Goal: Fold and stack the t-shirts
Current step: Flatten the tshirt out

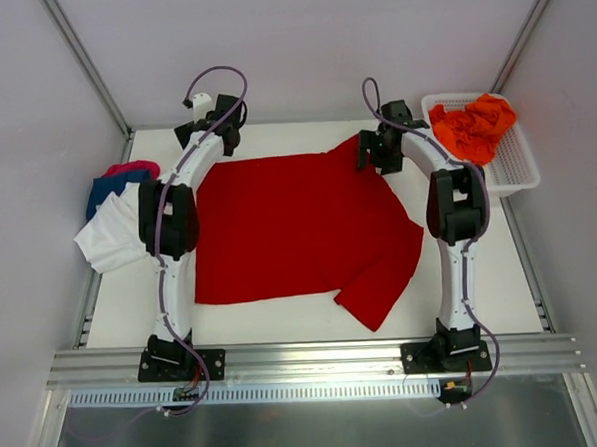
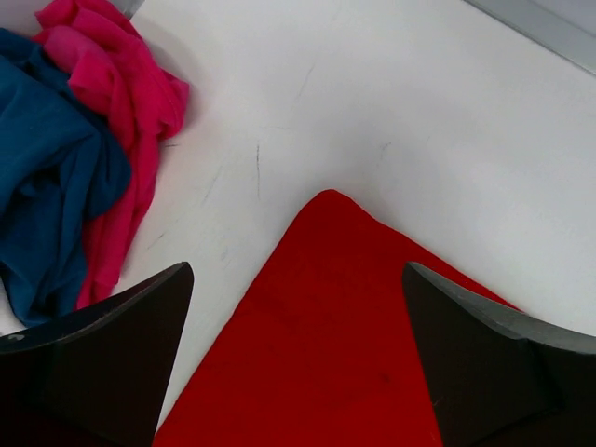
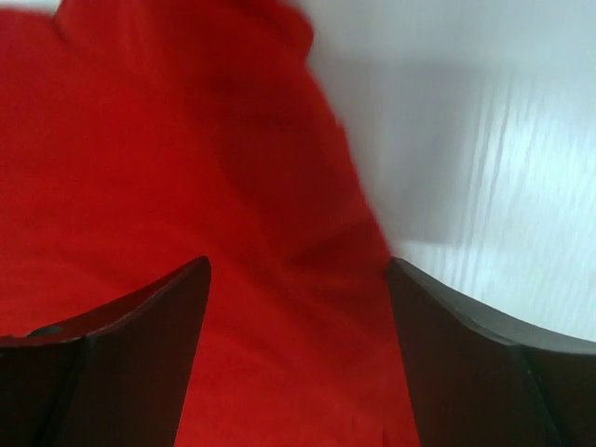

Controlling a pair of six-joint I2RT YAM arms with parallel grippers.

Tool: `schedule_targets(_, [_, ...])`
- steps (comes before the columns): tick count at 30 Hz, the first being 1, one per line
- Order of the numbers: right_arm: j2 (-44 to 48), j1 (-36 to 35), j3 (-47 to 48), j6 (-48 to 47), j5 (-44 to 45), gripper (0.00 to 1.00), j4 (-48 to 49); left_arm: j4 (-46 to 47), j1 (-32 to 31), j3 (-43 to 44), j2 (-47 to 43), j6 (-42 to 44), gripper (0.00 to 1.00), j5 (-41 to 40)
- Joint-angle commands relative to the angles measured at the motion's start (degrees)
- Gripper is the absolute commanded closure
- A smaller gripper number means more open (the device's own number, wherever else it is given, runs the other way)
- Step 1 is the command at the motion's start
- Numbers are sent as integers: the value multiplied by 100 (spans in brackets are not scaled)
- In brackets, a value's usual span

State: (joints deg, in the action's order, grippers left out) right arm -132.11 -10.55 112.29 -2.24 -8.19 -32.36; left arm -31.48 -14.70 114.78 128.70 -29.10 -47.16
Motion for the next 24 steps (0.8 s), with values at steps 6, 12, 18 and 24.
schedule_targets(6, [3365,-571,-2349,-268,668,21,722,11,-1262,-2300,-2340,-658,22,-144])
schedule_targets(12, [4518,-905,-3860,-22,1214,30,309,-24,-2106,-3688,-2912,-1167,45,180])
schedule_targets(18, [5081,-1107,-5171,206,1381,100,388,-51,-2169,-4709,-3106,-1844,100,681])
schedule_targets(24, [4977,-1230,-5683,461,1355,99,599,-86,-2195,-5001,-2948,-2091,100,910])
